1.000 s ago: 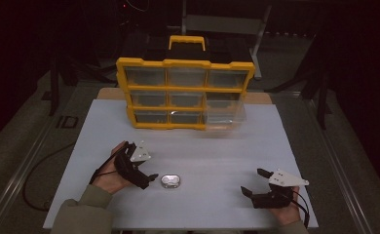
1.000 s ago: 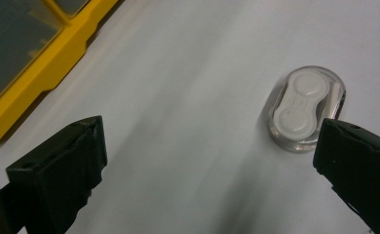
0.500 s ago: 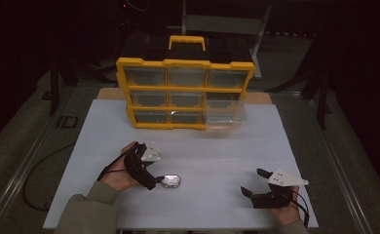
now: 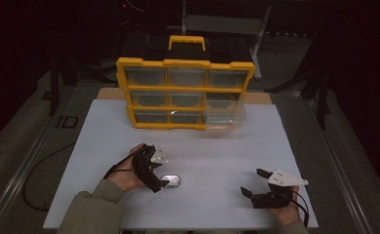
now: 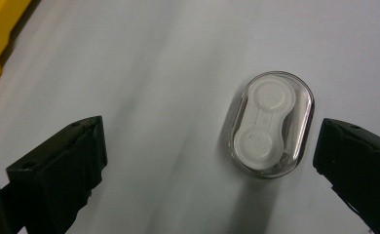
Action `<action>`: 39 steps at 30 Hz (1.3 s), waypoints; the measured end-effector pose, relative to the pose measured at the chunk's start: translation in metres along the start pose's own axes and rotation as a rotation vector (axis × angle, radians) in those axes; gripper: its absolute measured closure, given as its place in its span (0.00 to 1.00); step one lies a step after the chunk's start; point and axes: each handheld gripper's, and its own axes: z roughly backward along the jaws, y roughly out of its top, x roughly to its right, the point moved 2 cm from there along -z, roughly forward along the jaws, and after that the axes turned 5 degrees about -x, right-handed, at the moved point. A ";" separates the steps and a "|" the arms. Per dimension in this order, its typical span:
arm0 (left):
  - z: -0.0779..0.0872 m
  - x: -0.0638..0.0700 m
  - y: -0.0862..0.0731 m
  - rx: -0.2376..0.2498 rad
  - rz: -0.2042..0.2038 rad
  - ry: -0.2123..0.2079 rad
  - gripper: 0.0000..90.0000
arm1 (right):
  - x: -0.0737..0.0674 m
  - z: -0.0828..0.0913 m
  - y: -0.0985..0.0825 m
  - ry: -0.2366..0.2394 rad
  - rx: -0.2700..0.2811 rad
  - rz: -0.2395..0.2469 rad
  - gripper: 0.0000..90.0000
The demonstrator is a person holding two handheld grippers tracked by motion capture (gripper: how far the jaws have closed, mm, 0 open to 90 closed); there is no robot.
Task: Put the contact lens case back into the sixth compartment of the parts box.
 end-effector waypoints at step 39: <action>-0.026 0.015 0.015 -0.166 -0.102 -0.168 0.55 | 0.000 -0.001 0.000 0.005 -0.004 -0.002 0.09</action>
